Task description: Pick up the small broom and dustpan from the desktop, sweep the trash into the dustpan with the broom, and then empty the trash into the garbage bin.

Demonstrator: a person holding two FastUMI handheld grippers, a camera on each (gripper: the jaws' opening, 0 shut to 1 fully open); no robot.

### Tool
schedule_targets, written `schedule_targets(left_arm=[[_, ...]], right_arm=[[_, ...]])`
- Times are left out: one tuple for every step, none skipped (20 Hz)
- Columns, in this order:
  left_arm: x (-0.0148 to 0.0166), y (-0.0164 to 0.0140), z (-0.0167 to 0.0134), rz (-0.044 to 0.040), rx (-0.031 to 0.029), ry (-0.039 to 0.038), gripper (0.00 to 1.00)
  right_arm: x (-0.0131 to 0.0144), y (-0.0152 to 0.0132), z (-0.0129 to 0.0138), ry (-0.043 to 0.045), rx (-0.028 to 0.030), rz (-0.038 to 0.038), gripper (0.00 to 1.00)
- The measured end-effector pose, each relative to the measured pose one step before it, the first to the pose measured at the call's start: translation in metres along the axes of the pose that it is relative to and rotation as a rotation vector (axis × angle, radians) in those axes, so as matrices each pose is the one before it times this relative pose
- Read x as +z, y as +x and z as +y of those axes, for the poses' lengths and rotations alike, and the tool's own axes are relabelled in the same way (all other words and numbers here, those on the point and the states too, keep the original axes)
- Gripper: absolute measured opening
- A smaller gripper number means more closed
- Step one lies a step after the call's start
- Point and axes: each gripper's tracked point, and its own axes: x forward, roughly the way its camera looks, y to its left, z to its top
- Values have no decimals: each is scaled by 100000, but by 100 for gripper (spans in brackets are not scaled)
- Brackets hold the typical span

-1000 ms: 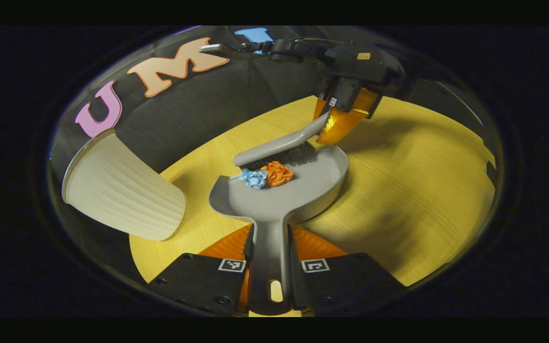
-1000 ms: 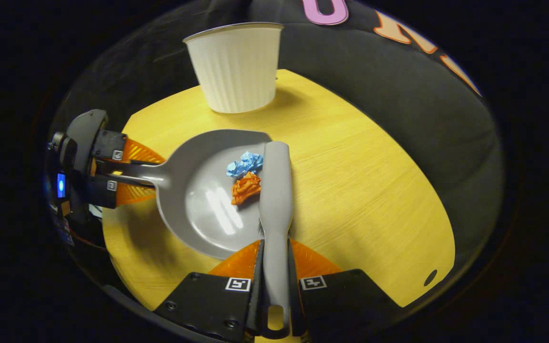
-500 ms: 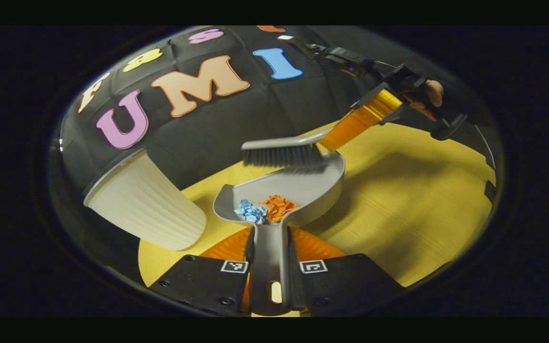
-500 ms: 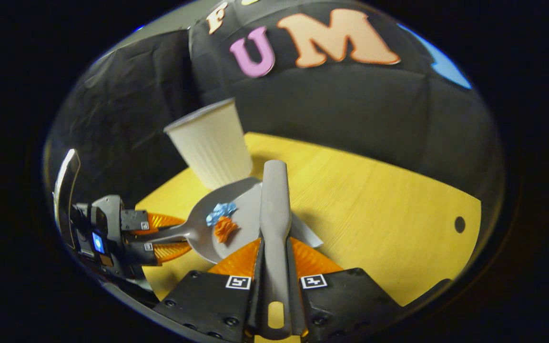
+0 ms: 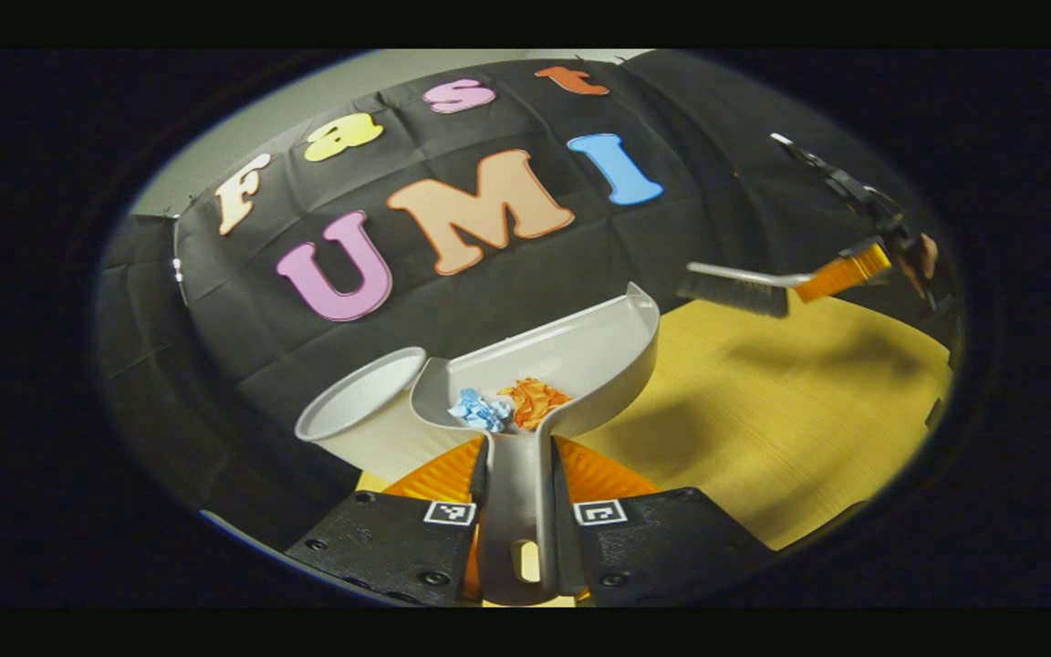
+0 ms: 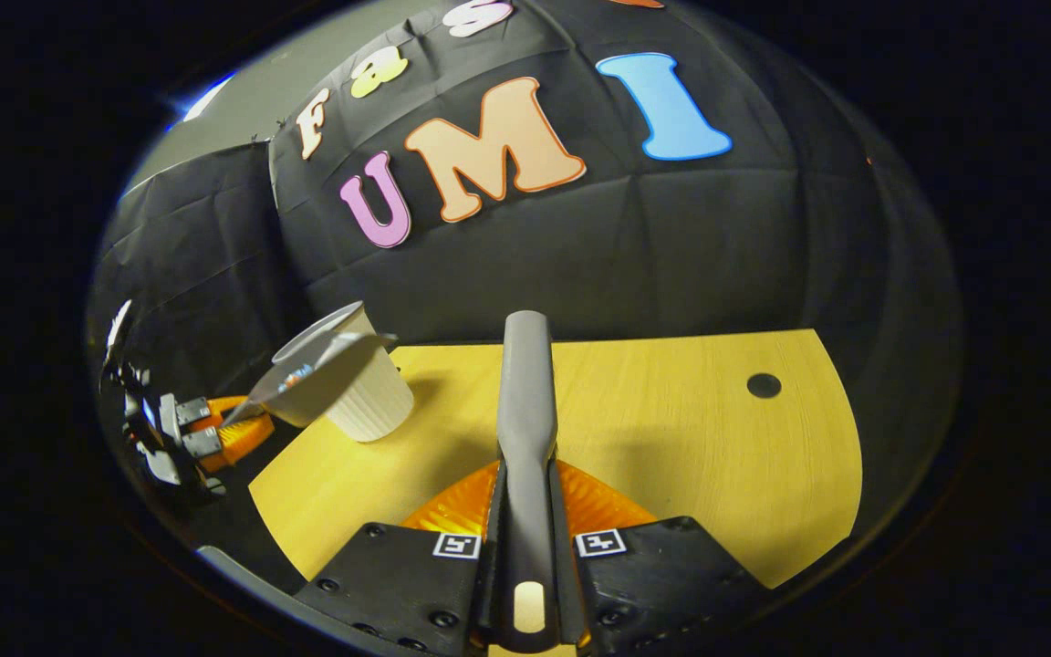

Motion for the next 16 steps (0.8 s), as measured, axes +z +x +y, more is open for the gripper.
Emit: schedule_targets(left_arm=[[770, -63, 1073, -1156, 2102, 384, 25], [503, -358, 1148, -550, 2137, 848, 25], [491, -263, 1110, -322, 2108, 1227, 24], [521, -462, 1238, -1334, 2167, 1379, 24], [376, 72, 1301, -813, 2092, 1145, 24], [259, 347, 1440, -6, 2252, 2021, 24], [-32, 563, 1335, 444, 2186, 2599, 24], [-311, 371, 1538, 873, 2485, 2363, 24], [-508, 746, 1514, 1657, 2147, 3033, 24], [-417, 796, 1417, 828, 1978, 3382, 24], [-678, 916, 1351, 1834, 2162, 3762, 24], [-1067, 808, 1324, 2760, 2043, 4494, 24], [-909, 936, 1183, 2687, 1458, 4496, 24], [-974, 909, 885, 1777, 1066, 3302, 24], [-675, 965, 601, 1908, 415, 4422, 25], [-911, 869, 539, 2322, 293, 5462, 25]], right_arm=[[-1440, 103, 72, 374, -382, 1861, 22], [-2095, -344, 244, 43, -388, 2235, 22], [-1724, -211, 115, 708, 203, 2095, 22], [-1429, -652, 153, 1422, 819, 1724, 22], [-1358, -109, 341, 1645, 984, 1880, 22], [-1323, -12, 293, 1331, 571, 1240, 22], [-1143, 122, 392, 1203, 655, 1219, 22], [-1126, 4, 389, 1219, 676, 1523, 22], [-872, 36, 341, 751, 747, 912, 22], [-522, -8, 338, 94, 382, 633, 23], [-495, 136, 315, -178, 284, 938, 23], [-292, 195, 354, -64, 226, 491, 22], [-36, 178, 318, 31, 228, 87, 23], [-124, -77, 291, 297, 255, 480, 23], [-41, 143, 115, 47, 111, 254, 23], [-329, 121, 77, -92, -155, 496, 23]])
